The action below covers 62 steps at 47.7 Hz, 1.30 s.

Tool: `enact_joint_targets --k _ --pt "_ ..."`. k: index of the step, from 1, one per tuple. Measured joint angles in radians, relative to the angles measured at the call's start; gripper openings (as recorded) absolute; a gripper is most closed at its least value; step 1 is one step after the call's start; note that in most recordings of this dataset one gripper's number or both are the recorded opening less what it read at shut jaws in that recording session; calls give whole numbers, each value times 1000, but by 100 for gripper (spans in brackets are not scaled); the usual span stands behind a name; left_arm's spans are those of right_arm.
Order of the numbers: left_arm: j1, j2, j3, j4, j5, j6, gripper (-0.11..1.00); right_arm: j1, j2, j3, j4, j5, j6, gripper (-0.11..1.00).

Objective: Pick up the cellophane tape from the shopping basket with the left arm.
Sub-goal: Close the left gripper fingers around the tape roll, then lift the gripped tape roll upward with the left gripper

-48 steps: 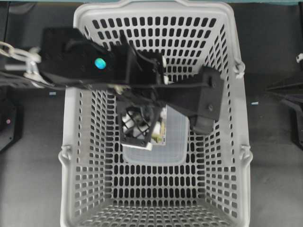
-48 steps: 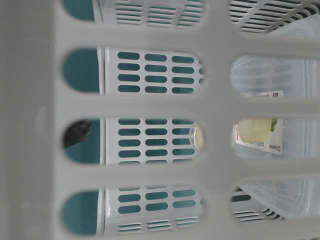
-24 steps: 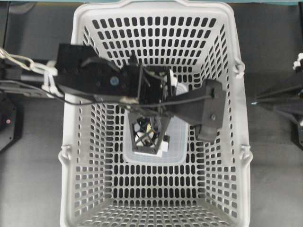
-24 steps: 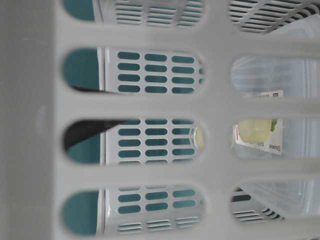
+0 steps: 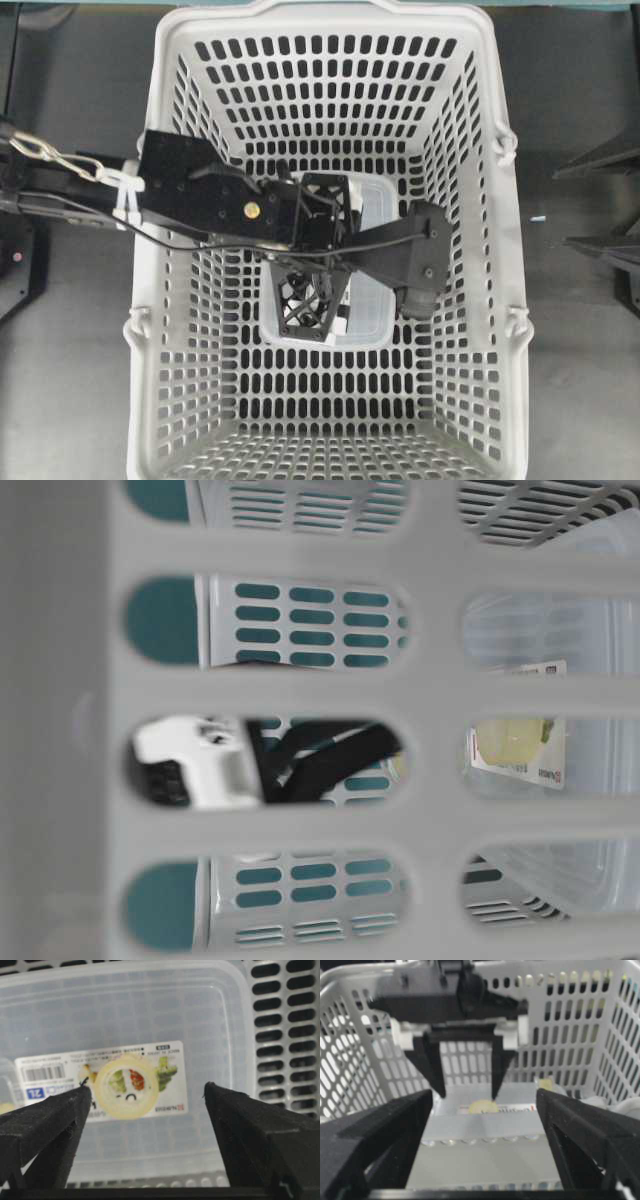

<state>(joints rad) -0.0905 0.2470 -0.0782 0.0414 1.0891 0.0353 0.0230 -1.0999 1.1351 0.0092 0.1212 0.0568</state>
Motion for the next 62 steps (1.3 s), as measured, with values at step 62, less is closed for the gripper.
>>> enact_joint_targets --k 62 --pt "18 32 112 0 -112 25 50 20 -2 0 0 0 28 80"
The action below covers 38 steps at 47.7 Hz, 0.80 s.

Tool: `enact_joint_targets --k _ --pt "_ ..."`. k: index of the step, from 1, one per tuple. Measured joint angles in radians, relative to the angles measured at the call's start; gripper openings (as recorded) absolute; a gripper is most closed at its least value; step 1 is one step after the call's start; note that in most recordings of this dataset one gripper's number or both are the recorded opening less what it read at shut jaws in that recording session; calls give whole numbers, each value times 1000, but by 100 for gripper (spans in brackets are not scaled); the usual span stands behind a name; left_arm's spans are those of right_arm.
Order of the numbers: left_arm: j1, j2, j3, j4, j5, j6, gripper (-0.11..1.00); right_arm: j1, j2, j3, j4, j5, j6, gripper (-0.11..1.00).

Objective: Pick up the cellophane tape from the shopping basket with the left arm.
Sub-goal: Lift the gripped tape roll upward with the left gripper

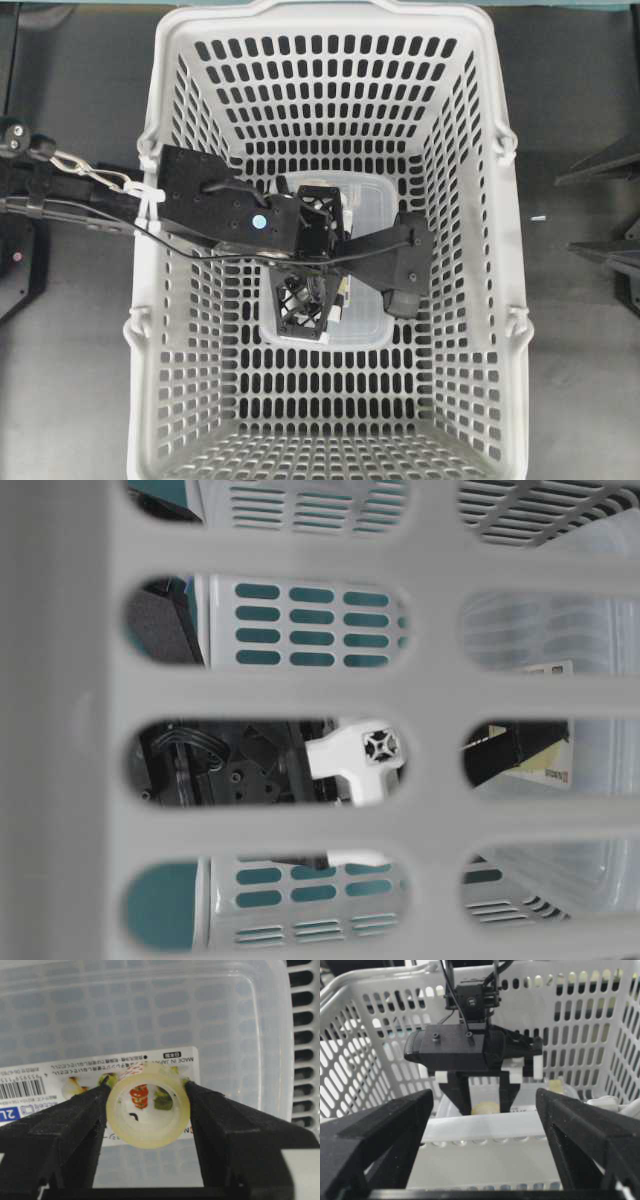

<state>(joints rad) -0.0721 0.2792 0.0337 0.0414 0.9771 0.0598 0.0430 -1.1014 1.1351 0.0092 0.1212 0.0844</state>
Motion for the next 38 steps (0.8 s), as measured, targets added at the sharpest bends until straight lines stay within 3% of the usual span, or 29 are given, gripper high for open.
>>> enact_joint_targets --k 11,22,29,38 --pt "9 -54 -81 0 104 11 50 2 -2 0 0 0 0 80" --pt "-5 -77 -298 0 353 11 50 2 0 0 0 -8 0 80" --pt "-9 -77 -428 0 448 11 50 3 -2 0 0 -15 2 80" --pt "-11 -71 -480 0 499 9 50 5 -2 0 0 -23 11 80"
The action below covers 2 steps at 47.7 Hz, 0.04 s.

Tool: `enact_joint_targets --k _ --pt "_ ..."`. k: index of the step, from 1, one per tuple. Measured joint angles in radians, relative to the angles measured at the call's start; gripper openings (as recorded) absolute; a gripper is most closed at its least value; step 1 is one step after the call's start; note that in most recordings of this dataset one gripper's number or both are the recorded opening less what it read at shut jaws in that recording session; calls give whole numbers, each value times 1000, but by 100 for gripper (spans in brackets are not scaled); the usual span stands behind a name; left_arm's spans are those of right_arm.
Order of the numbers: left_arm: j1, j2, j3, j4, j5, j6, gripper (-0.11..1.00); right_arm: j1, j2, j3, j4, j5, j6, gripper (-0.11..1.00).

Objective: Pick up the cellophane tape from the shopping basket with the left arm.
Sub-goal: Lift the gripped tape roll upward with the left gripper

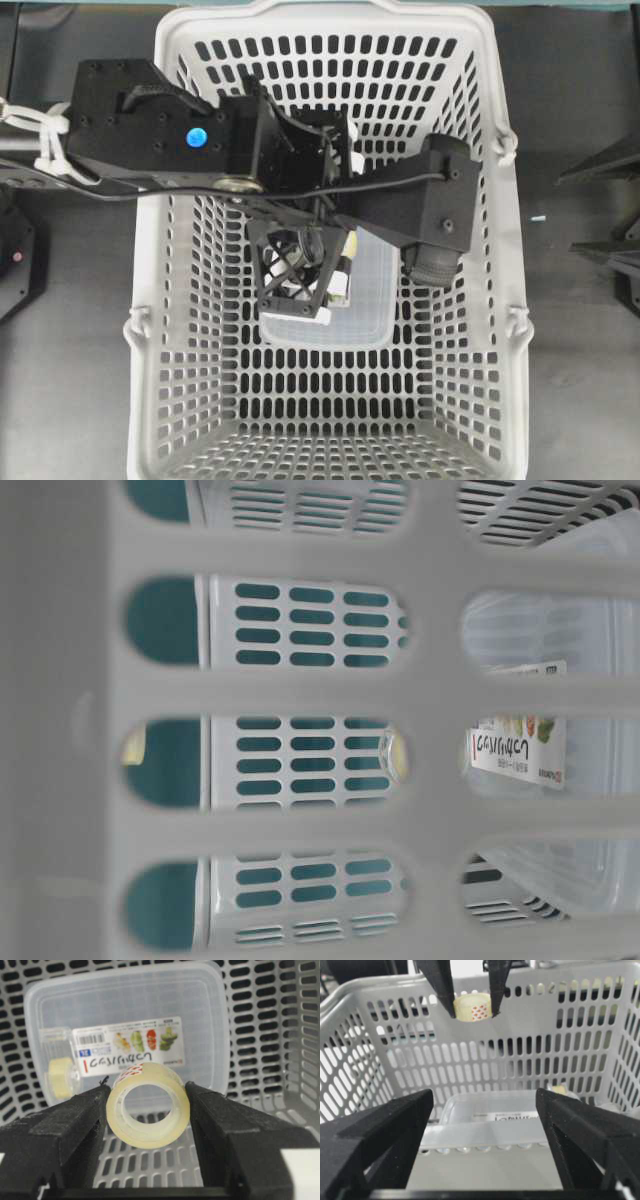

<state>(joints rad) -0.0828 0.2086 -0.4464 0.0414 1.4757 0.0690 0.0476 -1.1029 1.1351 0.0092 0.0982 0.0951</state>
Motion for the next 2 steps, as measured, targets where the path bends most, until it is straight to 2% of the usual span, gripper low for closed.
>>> enact_joint_targets --k 2 --pt "0 2 0 0 2 2 50 0 0 0 0 -2 3 80"
